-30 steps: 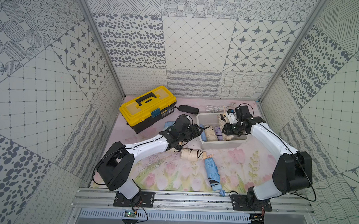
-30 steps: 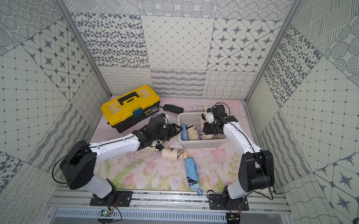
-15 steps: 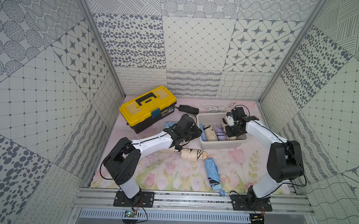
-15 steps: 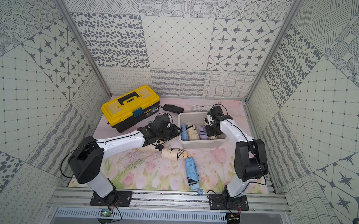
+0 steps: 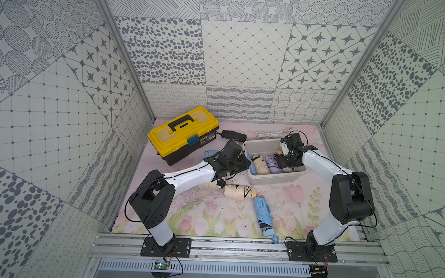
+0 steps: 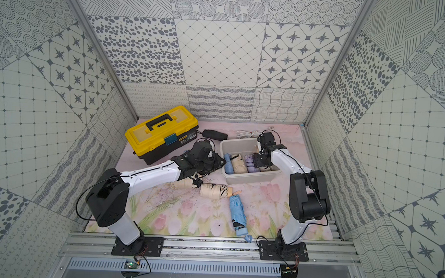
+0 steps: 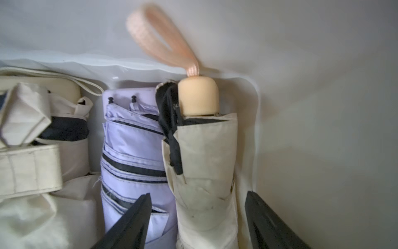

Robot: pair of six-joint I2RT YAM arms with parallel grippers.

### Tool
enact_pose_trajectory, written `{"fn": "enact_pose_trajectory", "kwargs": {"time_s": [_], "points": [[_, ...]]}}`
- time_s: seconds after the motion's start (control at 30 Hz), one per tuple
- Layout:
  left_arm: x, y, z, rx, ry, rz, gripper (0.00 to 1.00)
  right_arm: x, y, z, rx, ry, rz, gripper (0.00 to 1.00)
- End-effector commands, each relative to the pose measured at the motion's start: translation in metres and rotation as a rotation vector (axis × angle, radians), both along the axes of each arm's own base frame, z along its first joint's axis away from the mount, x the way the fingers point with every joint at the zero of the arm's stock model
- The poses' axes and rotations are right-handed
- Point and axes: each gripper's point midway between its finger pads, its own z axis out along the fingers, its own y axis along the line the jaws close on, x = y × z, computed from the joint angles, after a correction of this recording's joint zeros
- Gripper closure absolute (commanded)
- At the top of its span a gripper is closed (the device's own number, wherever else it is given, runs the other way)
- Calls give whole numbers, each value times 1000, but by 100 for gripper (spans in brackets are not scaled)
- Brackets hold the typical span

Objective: Put the umbrella into the storage box
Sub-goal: Place the umbrella in the storage box, then pick up the umbrella from the center of the board.

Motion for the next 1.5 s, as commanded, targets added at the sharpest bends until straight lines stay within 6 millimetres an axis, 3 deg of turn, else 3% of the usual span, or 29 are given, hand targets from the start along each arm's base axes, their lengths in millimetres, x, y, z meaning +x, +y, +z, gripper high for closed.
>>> {"fn": "enact_pose_trajectory", "kwargs": {"time_s": [0.0, 0.13, 0.2, 0.4, 0.57, 0.83, 1.0, 1.3, 1.47], "points": [[-1, 3, 1, 45, -18, -22, 66, 13, -3, 36, 20, -135, -29, 22], [-1, 9, 12, 62, -61, -18, 37, 11, 10, 72, 110, -222, 1, 21], [-3, 13, 19, 70, -102, -16, 29, 7, 20, 89, 176, -253, 27, 20], [-21, 20, 41, 85, -197, -36, 26, -22, 42, 123, 392, -290, 4, 19], [-50, 33, 38, 141, -205, 18, 24, -65, 59, 132, 503, -223, 2, 19], [-88, 51, 25, 120, -182, 99, 26, -172, 89, 105, 433, 16, 70, 19], [-103, 64, 12, 80, -123, 135, 27, -219, 94, 87, 384, 83, 77, 19], [-118, 77, -4, 49, -52, 163, 27, -266, 105, 23, 357, 276, 87, 17], [-121, 79, -9, 32, -29, 176, 27, -276, 122, 0, 392, 308, 86, 16]]}}
